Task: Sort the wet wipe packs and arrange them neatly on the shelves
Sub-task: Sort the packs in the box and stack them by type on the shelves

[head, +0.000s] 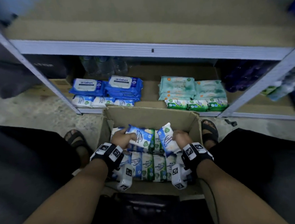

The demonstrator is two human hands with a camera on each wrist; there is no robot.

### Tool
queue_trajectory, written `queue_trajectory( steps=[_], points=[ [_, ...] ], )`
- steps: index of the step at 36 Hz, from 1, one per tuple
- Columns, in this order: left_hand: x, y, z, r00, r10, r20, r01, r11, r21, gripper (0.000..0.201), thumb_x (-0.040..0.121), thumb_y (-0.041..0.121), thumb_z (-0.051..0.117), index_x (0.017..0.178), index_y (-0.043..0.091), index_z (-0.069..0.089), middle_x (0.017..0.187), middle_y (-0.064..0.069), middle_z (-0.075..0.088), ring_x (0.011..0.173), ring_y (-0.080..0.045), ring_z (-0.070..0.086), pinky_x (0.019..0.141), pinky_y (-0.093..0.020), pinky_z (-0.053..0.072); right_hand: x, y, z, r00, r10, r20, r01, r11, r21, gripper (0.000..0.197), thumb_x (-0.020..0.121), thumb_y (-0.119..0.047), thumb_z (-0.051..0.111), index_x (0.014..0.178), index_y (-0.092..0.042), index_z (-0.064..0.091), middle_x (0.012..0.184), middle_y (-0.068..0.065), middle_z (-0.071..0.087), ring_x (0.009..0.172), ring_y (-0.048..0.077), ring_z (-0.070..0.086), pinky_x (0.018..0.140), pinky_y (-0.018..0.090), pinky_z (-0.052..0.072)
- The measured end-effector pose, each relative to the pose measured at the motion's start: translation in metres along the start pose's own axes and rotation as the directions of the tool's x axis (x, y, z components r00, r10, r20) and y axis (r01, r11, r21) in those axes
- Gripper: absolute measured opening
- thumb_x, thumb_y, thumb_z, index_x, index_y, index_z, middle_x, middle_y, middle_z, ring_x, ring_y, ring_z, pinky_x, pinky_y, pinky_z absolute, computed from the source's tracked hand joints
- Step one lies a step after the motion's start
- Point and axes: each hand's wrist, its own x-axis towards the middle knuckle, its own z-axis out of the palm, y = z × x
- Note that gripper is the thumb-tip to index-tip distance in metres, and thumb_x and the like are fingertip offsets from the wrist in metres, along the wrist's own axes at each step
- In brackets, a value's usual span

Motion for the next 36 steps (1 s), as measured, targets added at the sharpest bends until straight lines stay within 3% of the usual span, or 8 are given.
queue_trajectory(
  steps=[5,8,12,16,22,26,32,36],
  points=[
    [-0.016,0.014,-0.015,1.0,0.007,-0.022,-0.01,0.989,-0.144,0.01,0.072,0.009,0.068,0.076,0.008,0.06,0.078,-0.012,0.052,0.06,-0.024,0.047,0.056,-0.03,0.035,-0.016,-0.009,0.008,0.996,0.085,-0.032,-0.069,0.941,0.332,0.052,0.068,0.001,0.061,0.119,-0.011,0.061,0.087,0.009,0.063,0.071,0.024,0.057,0.051,0.025,0.045],
    [-0.02,0.018,-0.021,1.0,0.012,-0.012,-0.014,0.974,-0.227,0.008,0.072,0.012,0.066,0.076,0.011,0.059,0.075,-0.011,0.056,0.058,-0.021,0.053,0.051,-0.022,0.039,-0.028,-0.016,0.012,0.994,0.107,-0.039,-0.085,0.926,0.369,0.05,0.075,0.01,0.058,0.119,-0.015,0.053,0.085,0.007,0.057,0.07,0.021,0.054,0.058,0.038,0.058],
    [-0.022,0.018,-0.026,0.998,-0.013,0.066,0.032,0.958,-0.286,0.008,0.085,0.009,0.063,0.088,0.015,0.06,0.086,-0.011,0.064,0.079,-0.026,0.063,0.068,-0.034,0.053,-0.031,-0.016,0.019,0.994,0.061,-0.088,-0.022,0.923,0.384,0.044,0.074,0.007,0.062,0.109,-0.017,0.052,0.086,0.007,0.058,0.07,0.023,0.055,0.067,0.042,0.054],
    [-0.023,0.017,-0.027,0.994,-0.008,0.105,0.04,0.952,-0.304,0.011,0.089,0.009,0.066,0.096,0.013,0.059,0.086,-0.011,0.068,0.079,-0.023,0.066,0.06,-0.031,0.056,-0.024,-0.007,0.026,0.962,-0.068,-0.265,0.161,0.924,0.348,0.03,0.07,-0.012,0.074,0.09,-0.028,0.058,0.096,-0.001,0.07,0.079,0.022,0.066,0.077,0.04,0.057],
    [-0.02,0.013,-0.025,0.999,0.038,0.016,-0.03,0.938,-0.345,0.017,0.084,0.004,0.071,0.099,0.01,0.064,0.082,-0.01,0.069,0.068,-0.019,0.065,0.048,-0.02,0.051,-0.03,-0.014,0.018,0.902,-0.039,-0.43,0.243,0.869,0.43,0.035,0.076,-0.008,0.077,0.1,-0.014,0.052,0.086,-0.005,0.054,0.084,0.023,0.057,0.074,0.028,0.04],
    [-0.02,0.013,-0.027,0.997,0.08,0.01,-0.072,0.941,-0.332,0.017,0.084,0.013,0.074,0.1,0.016,0.07,0.07,-0.001,0.071,0.063,-0.015,0.064,0.056,-0.022,0.047,-0.031,-0.016,0.013,0.9,-0.024,-0.435,0.258,0.833,0.489,0.033,0.074,-0.001,0.079,0.093,-0.007,0.053,0.081,-0.001,0.055,0.072,0.016,0.054,0.057,0.019,0.037],
    [-0.016,0.009,-0.026,0.991,0.082,0.104,-0.07,0.991,-0.113,0.042,0.091,0.039,0.067,0.127,0.018,0.061,0.119,-0.007,0.068,0.101,-0.023,0.067,0.086,-0.037,0.054,-0.035,-0.016,0.012,0.938,-0.13,-0.321,0.285,0.817,0.501,0.02,0.075,-0.012,0.084,0.083,-0.007,0.066,0.076,-0.001,0.068,0.07,0.012,0.061,0.062,0.016,0.046],
    [0.004,-0.002,-0.022,0.991,0.067,0.119,-0.067,0.998,-0.006,0.069,0.085,0.043,0.069,0.144,0.016,0.047,0.139,-0.007,0.056,0.119,-0.027,0.059,0.1,-0.037,0.047,-0.036,-0.017,0.016,0.977,-0.142,-0.156,0.204,0.825,0.526,0.023,0.078,-0.027,0.082,0.094,-0.012,0.073,0.086,0.003,0.076,0.084,0.022,0.071,0.08,0.037,0.055]
  ],
)
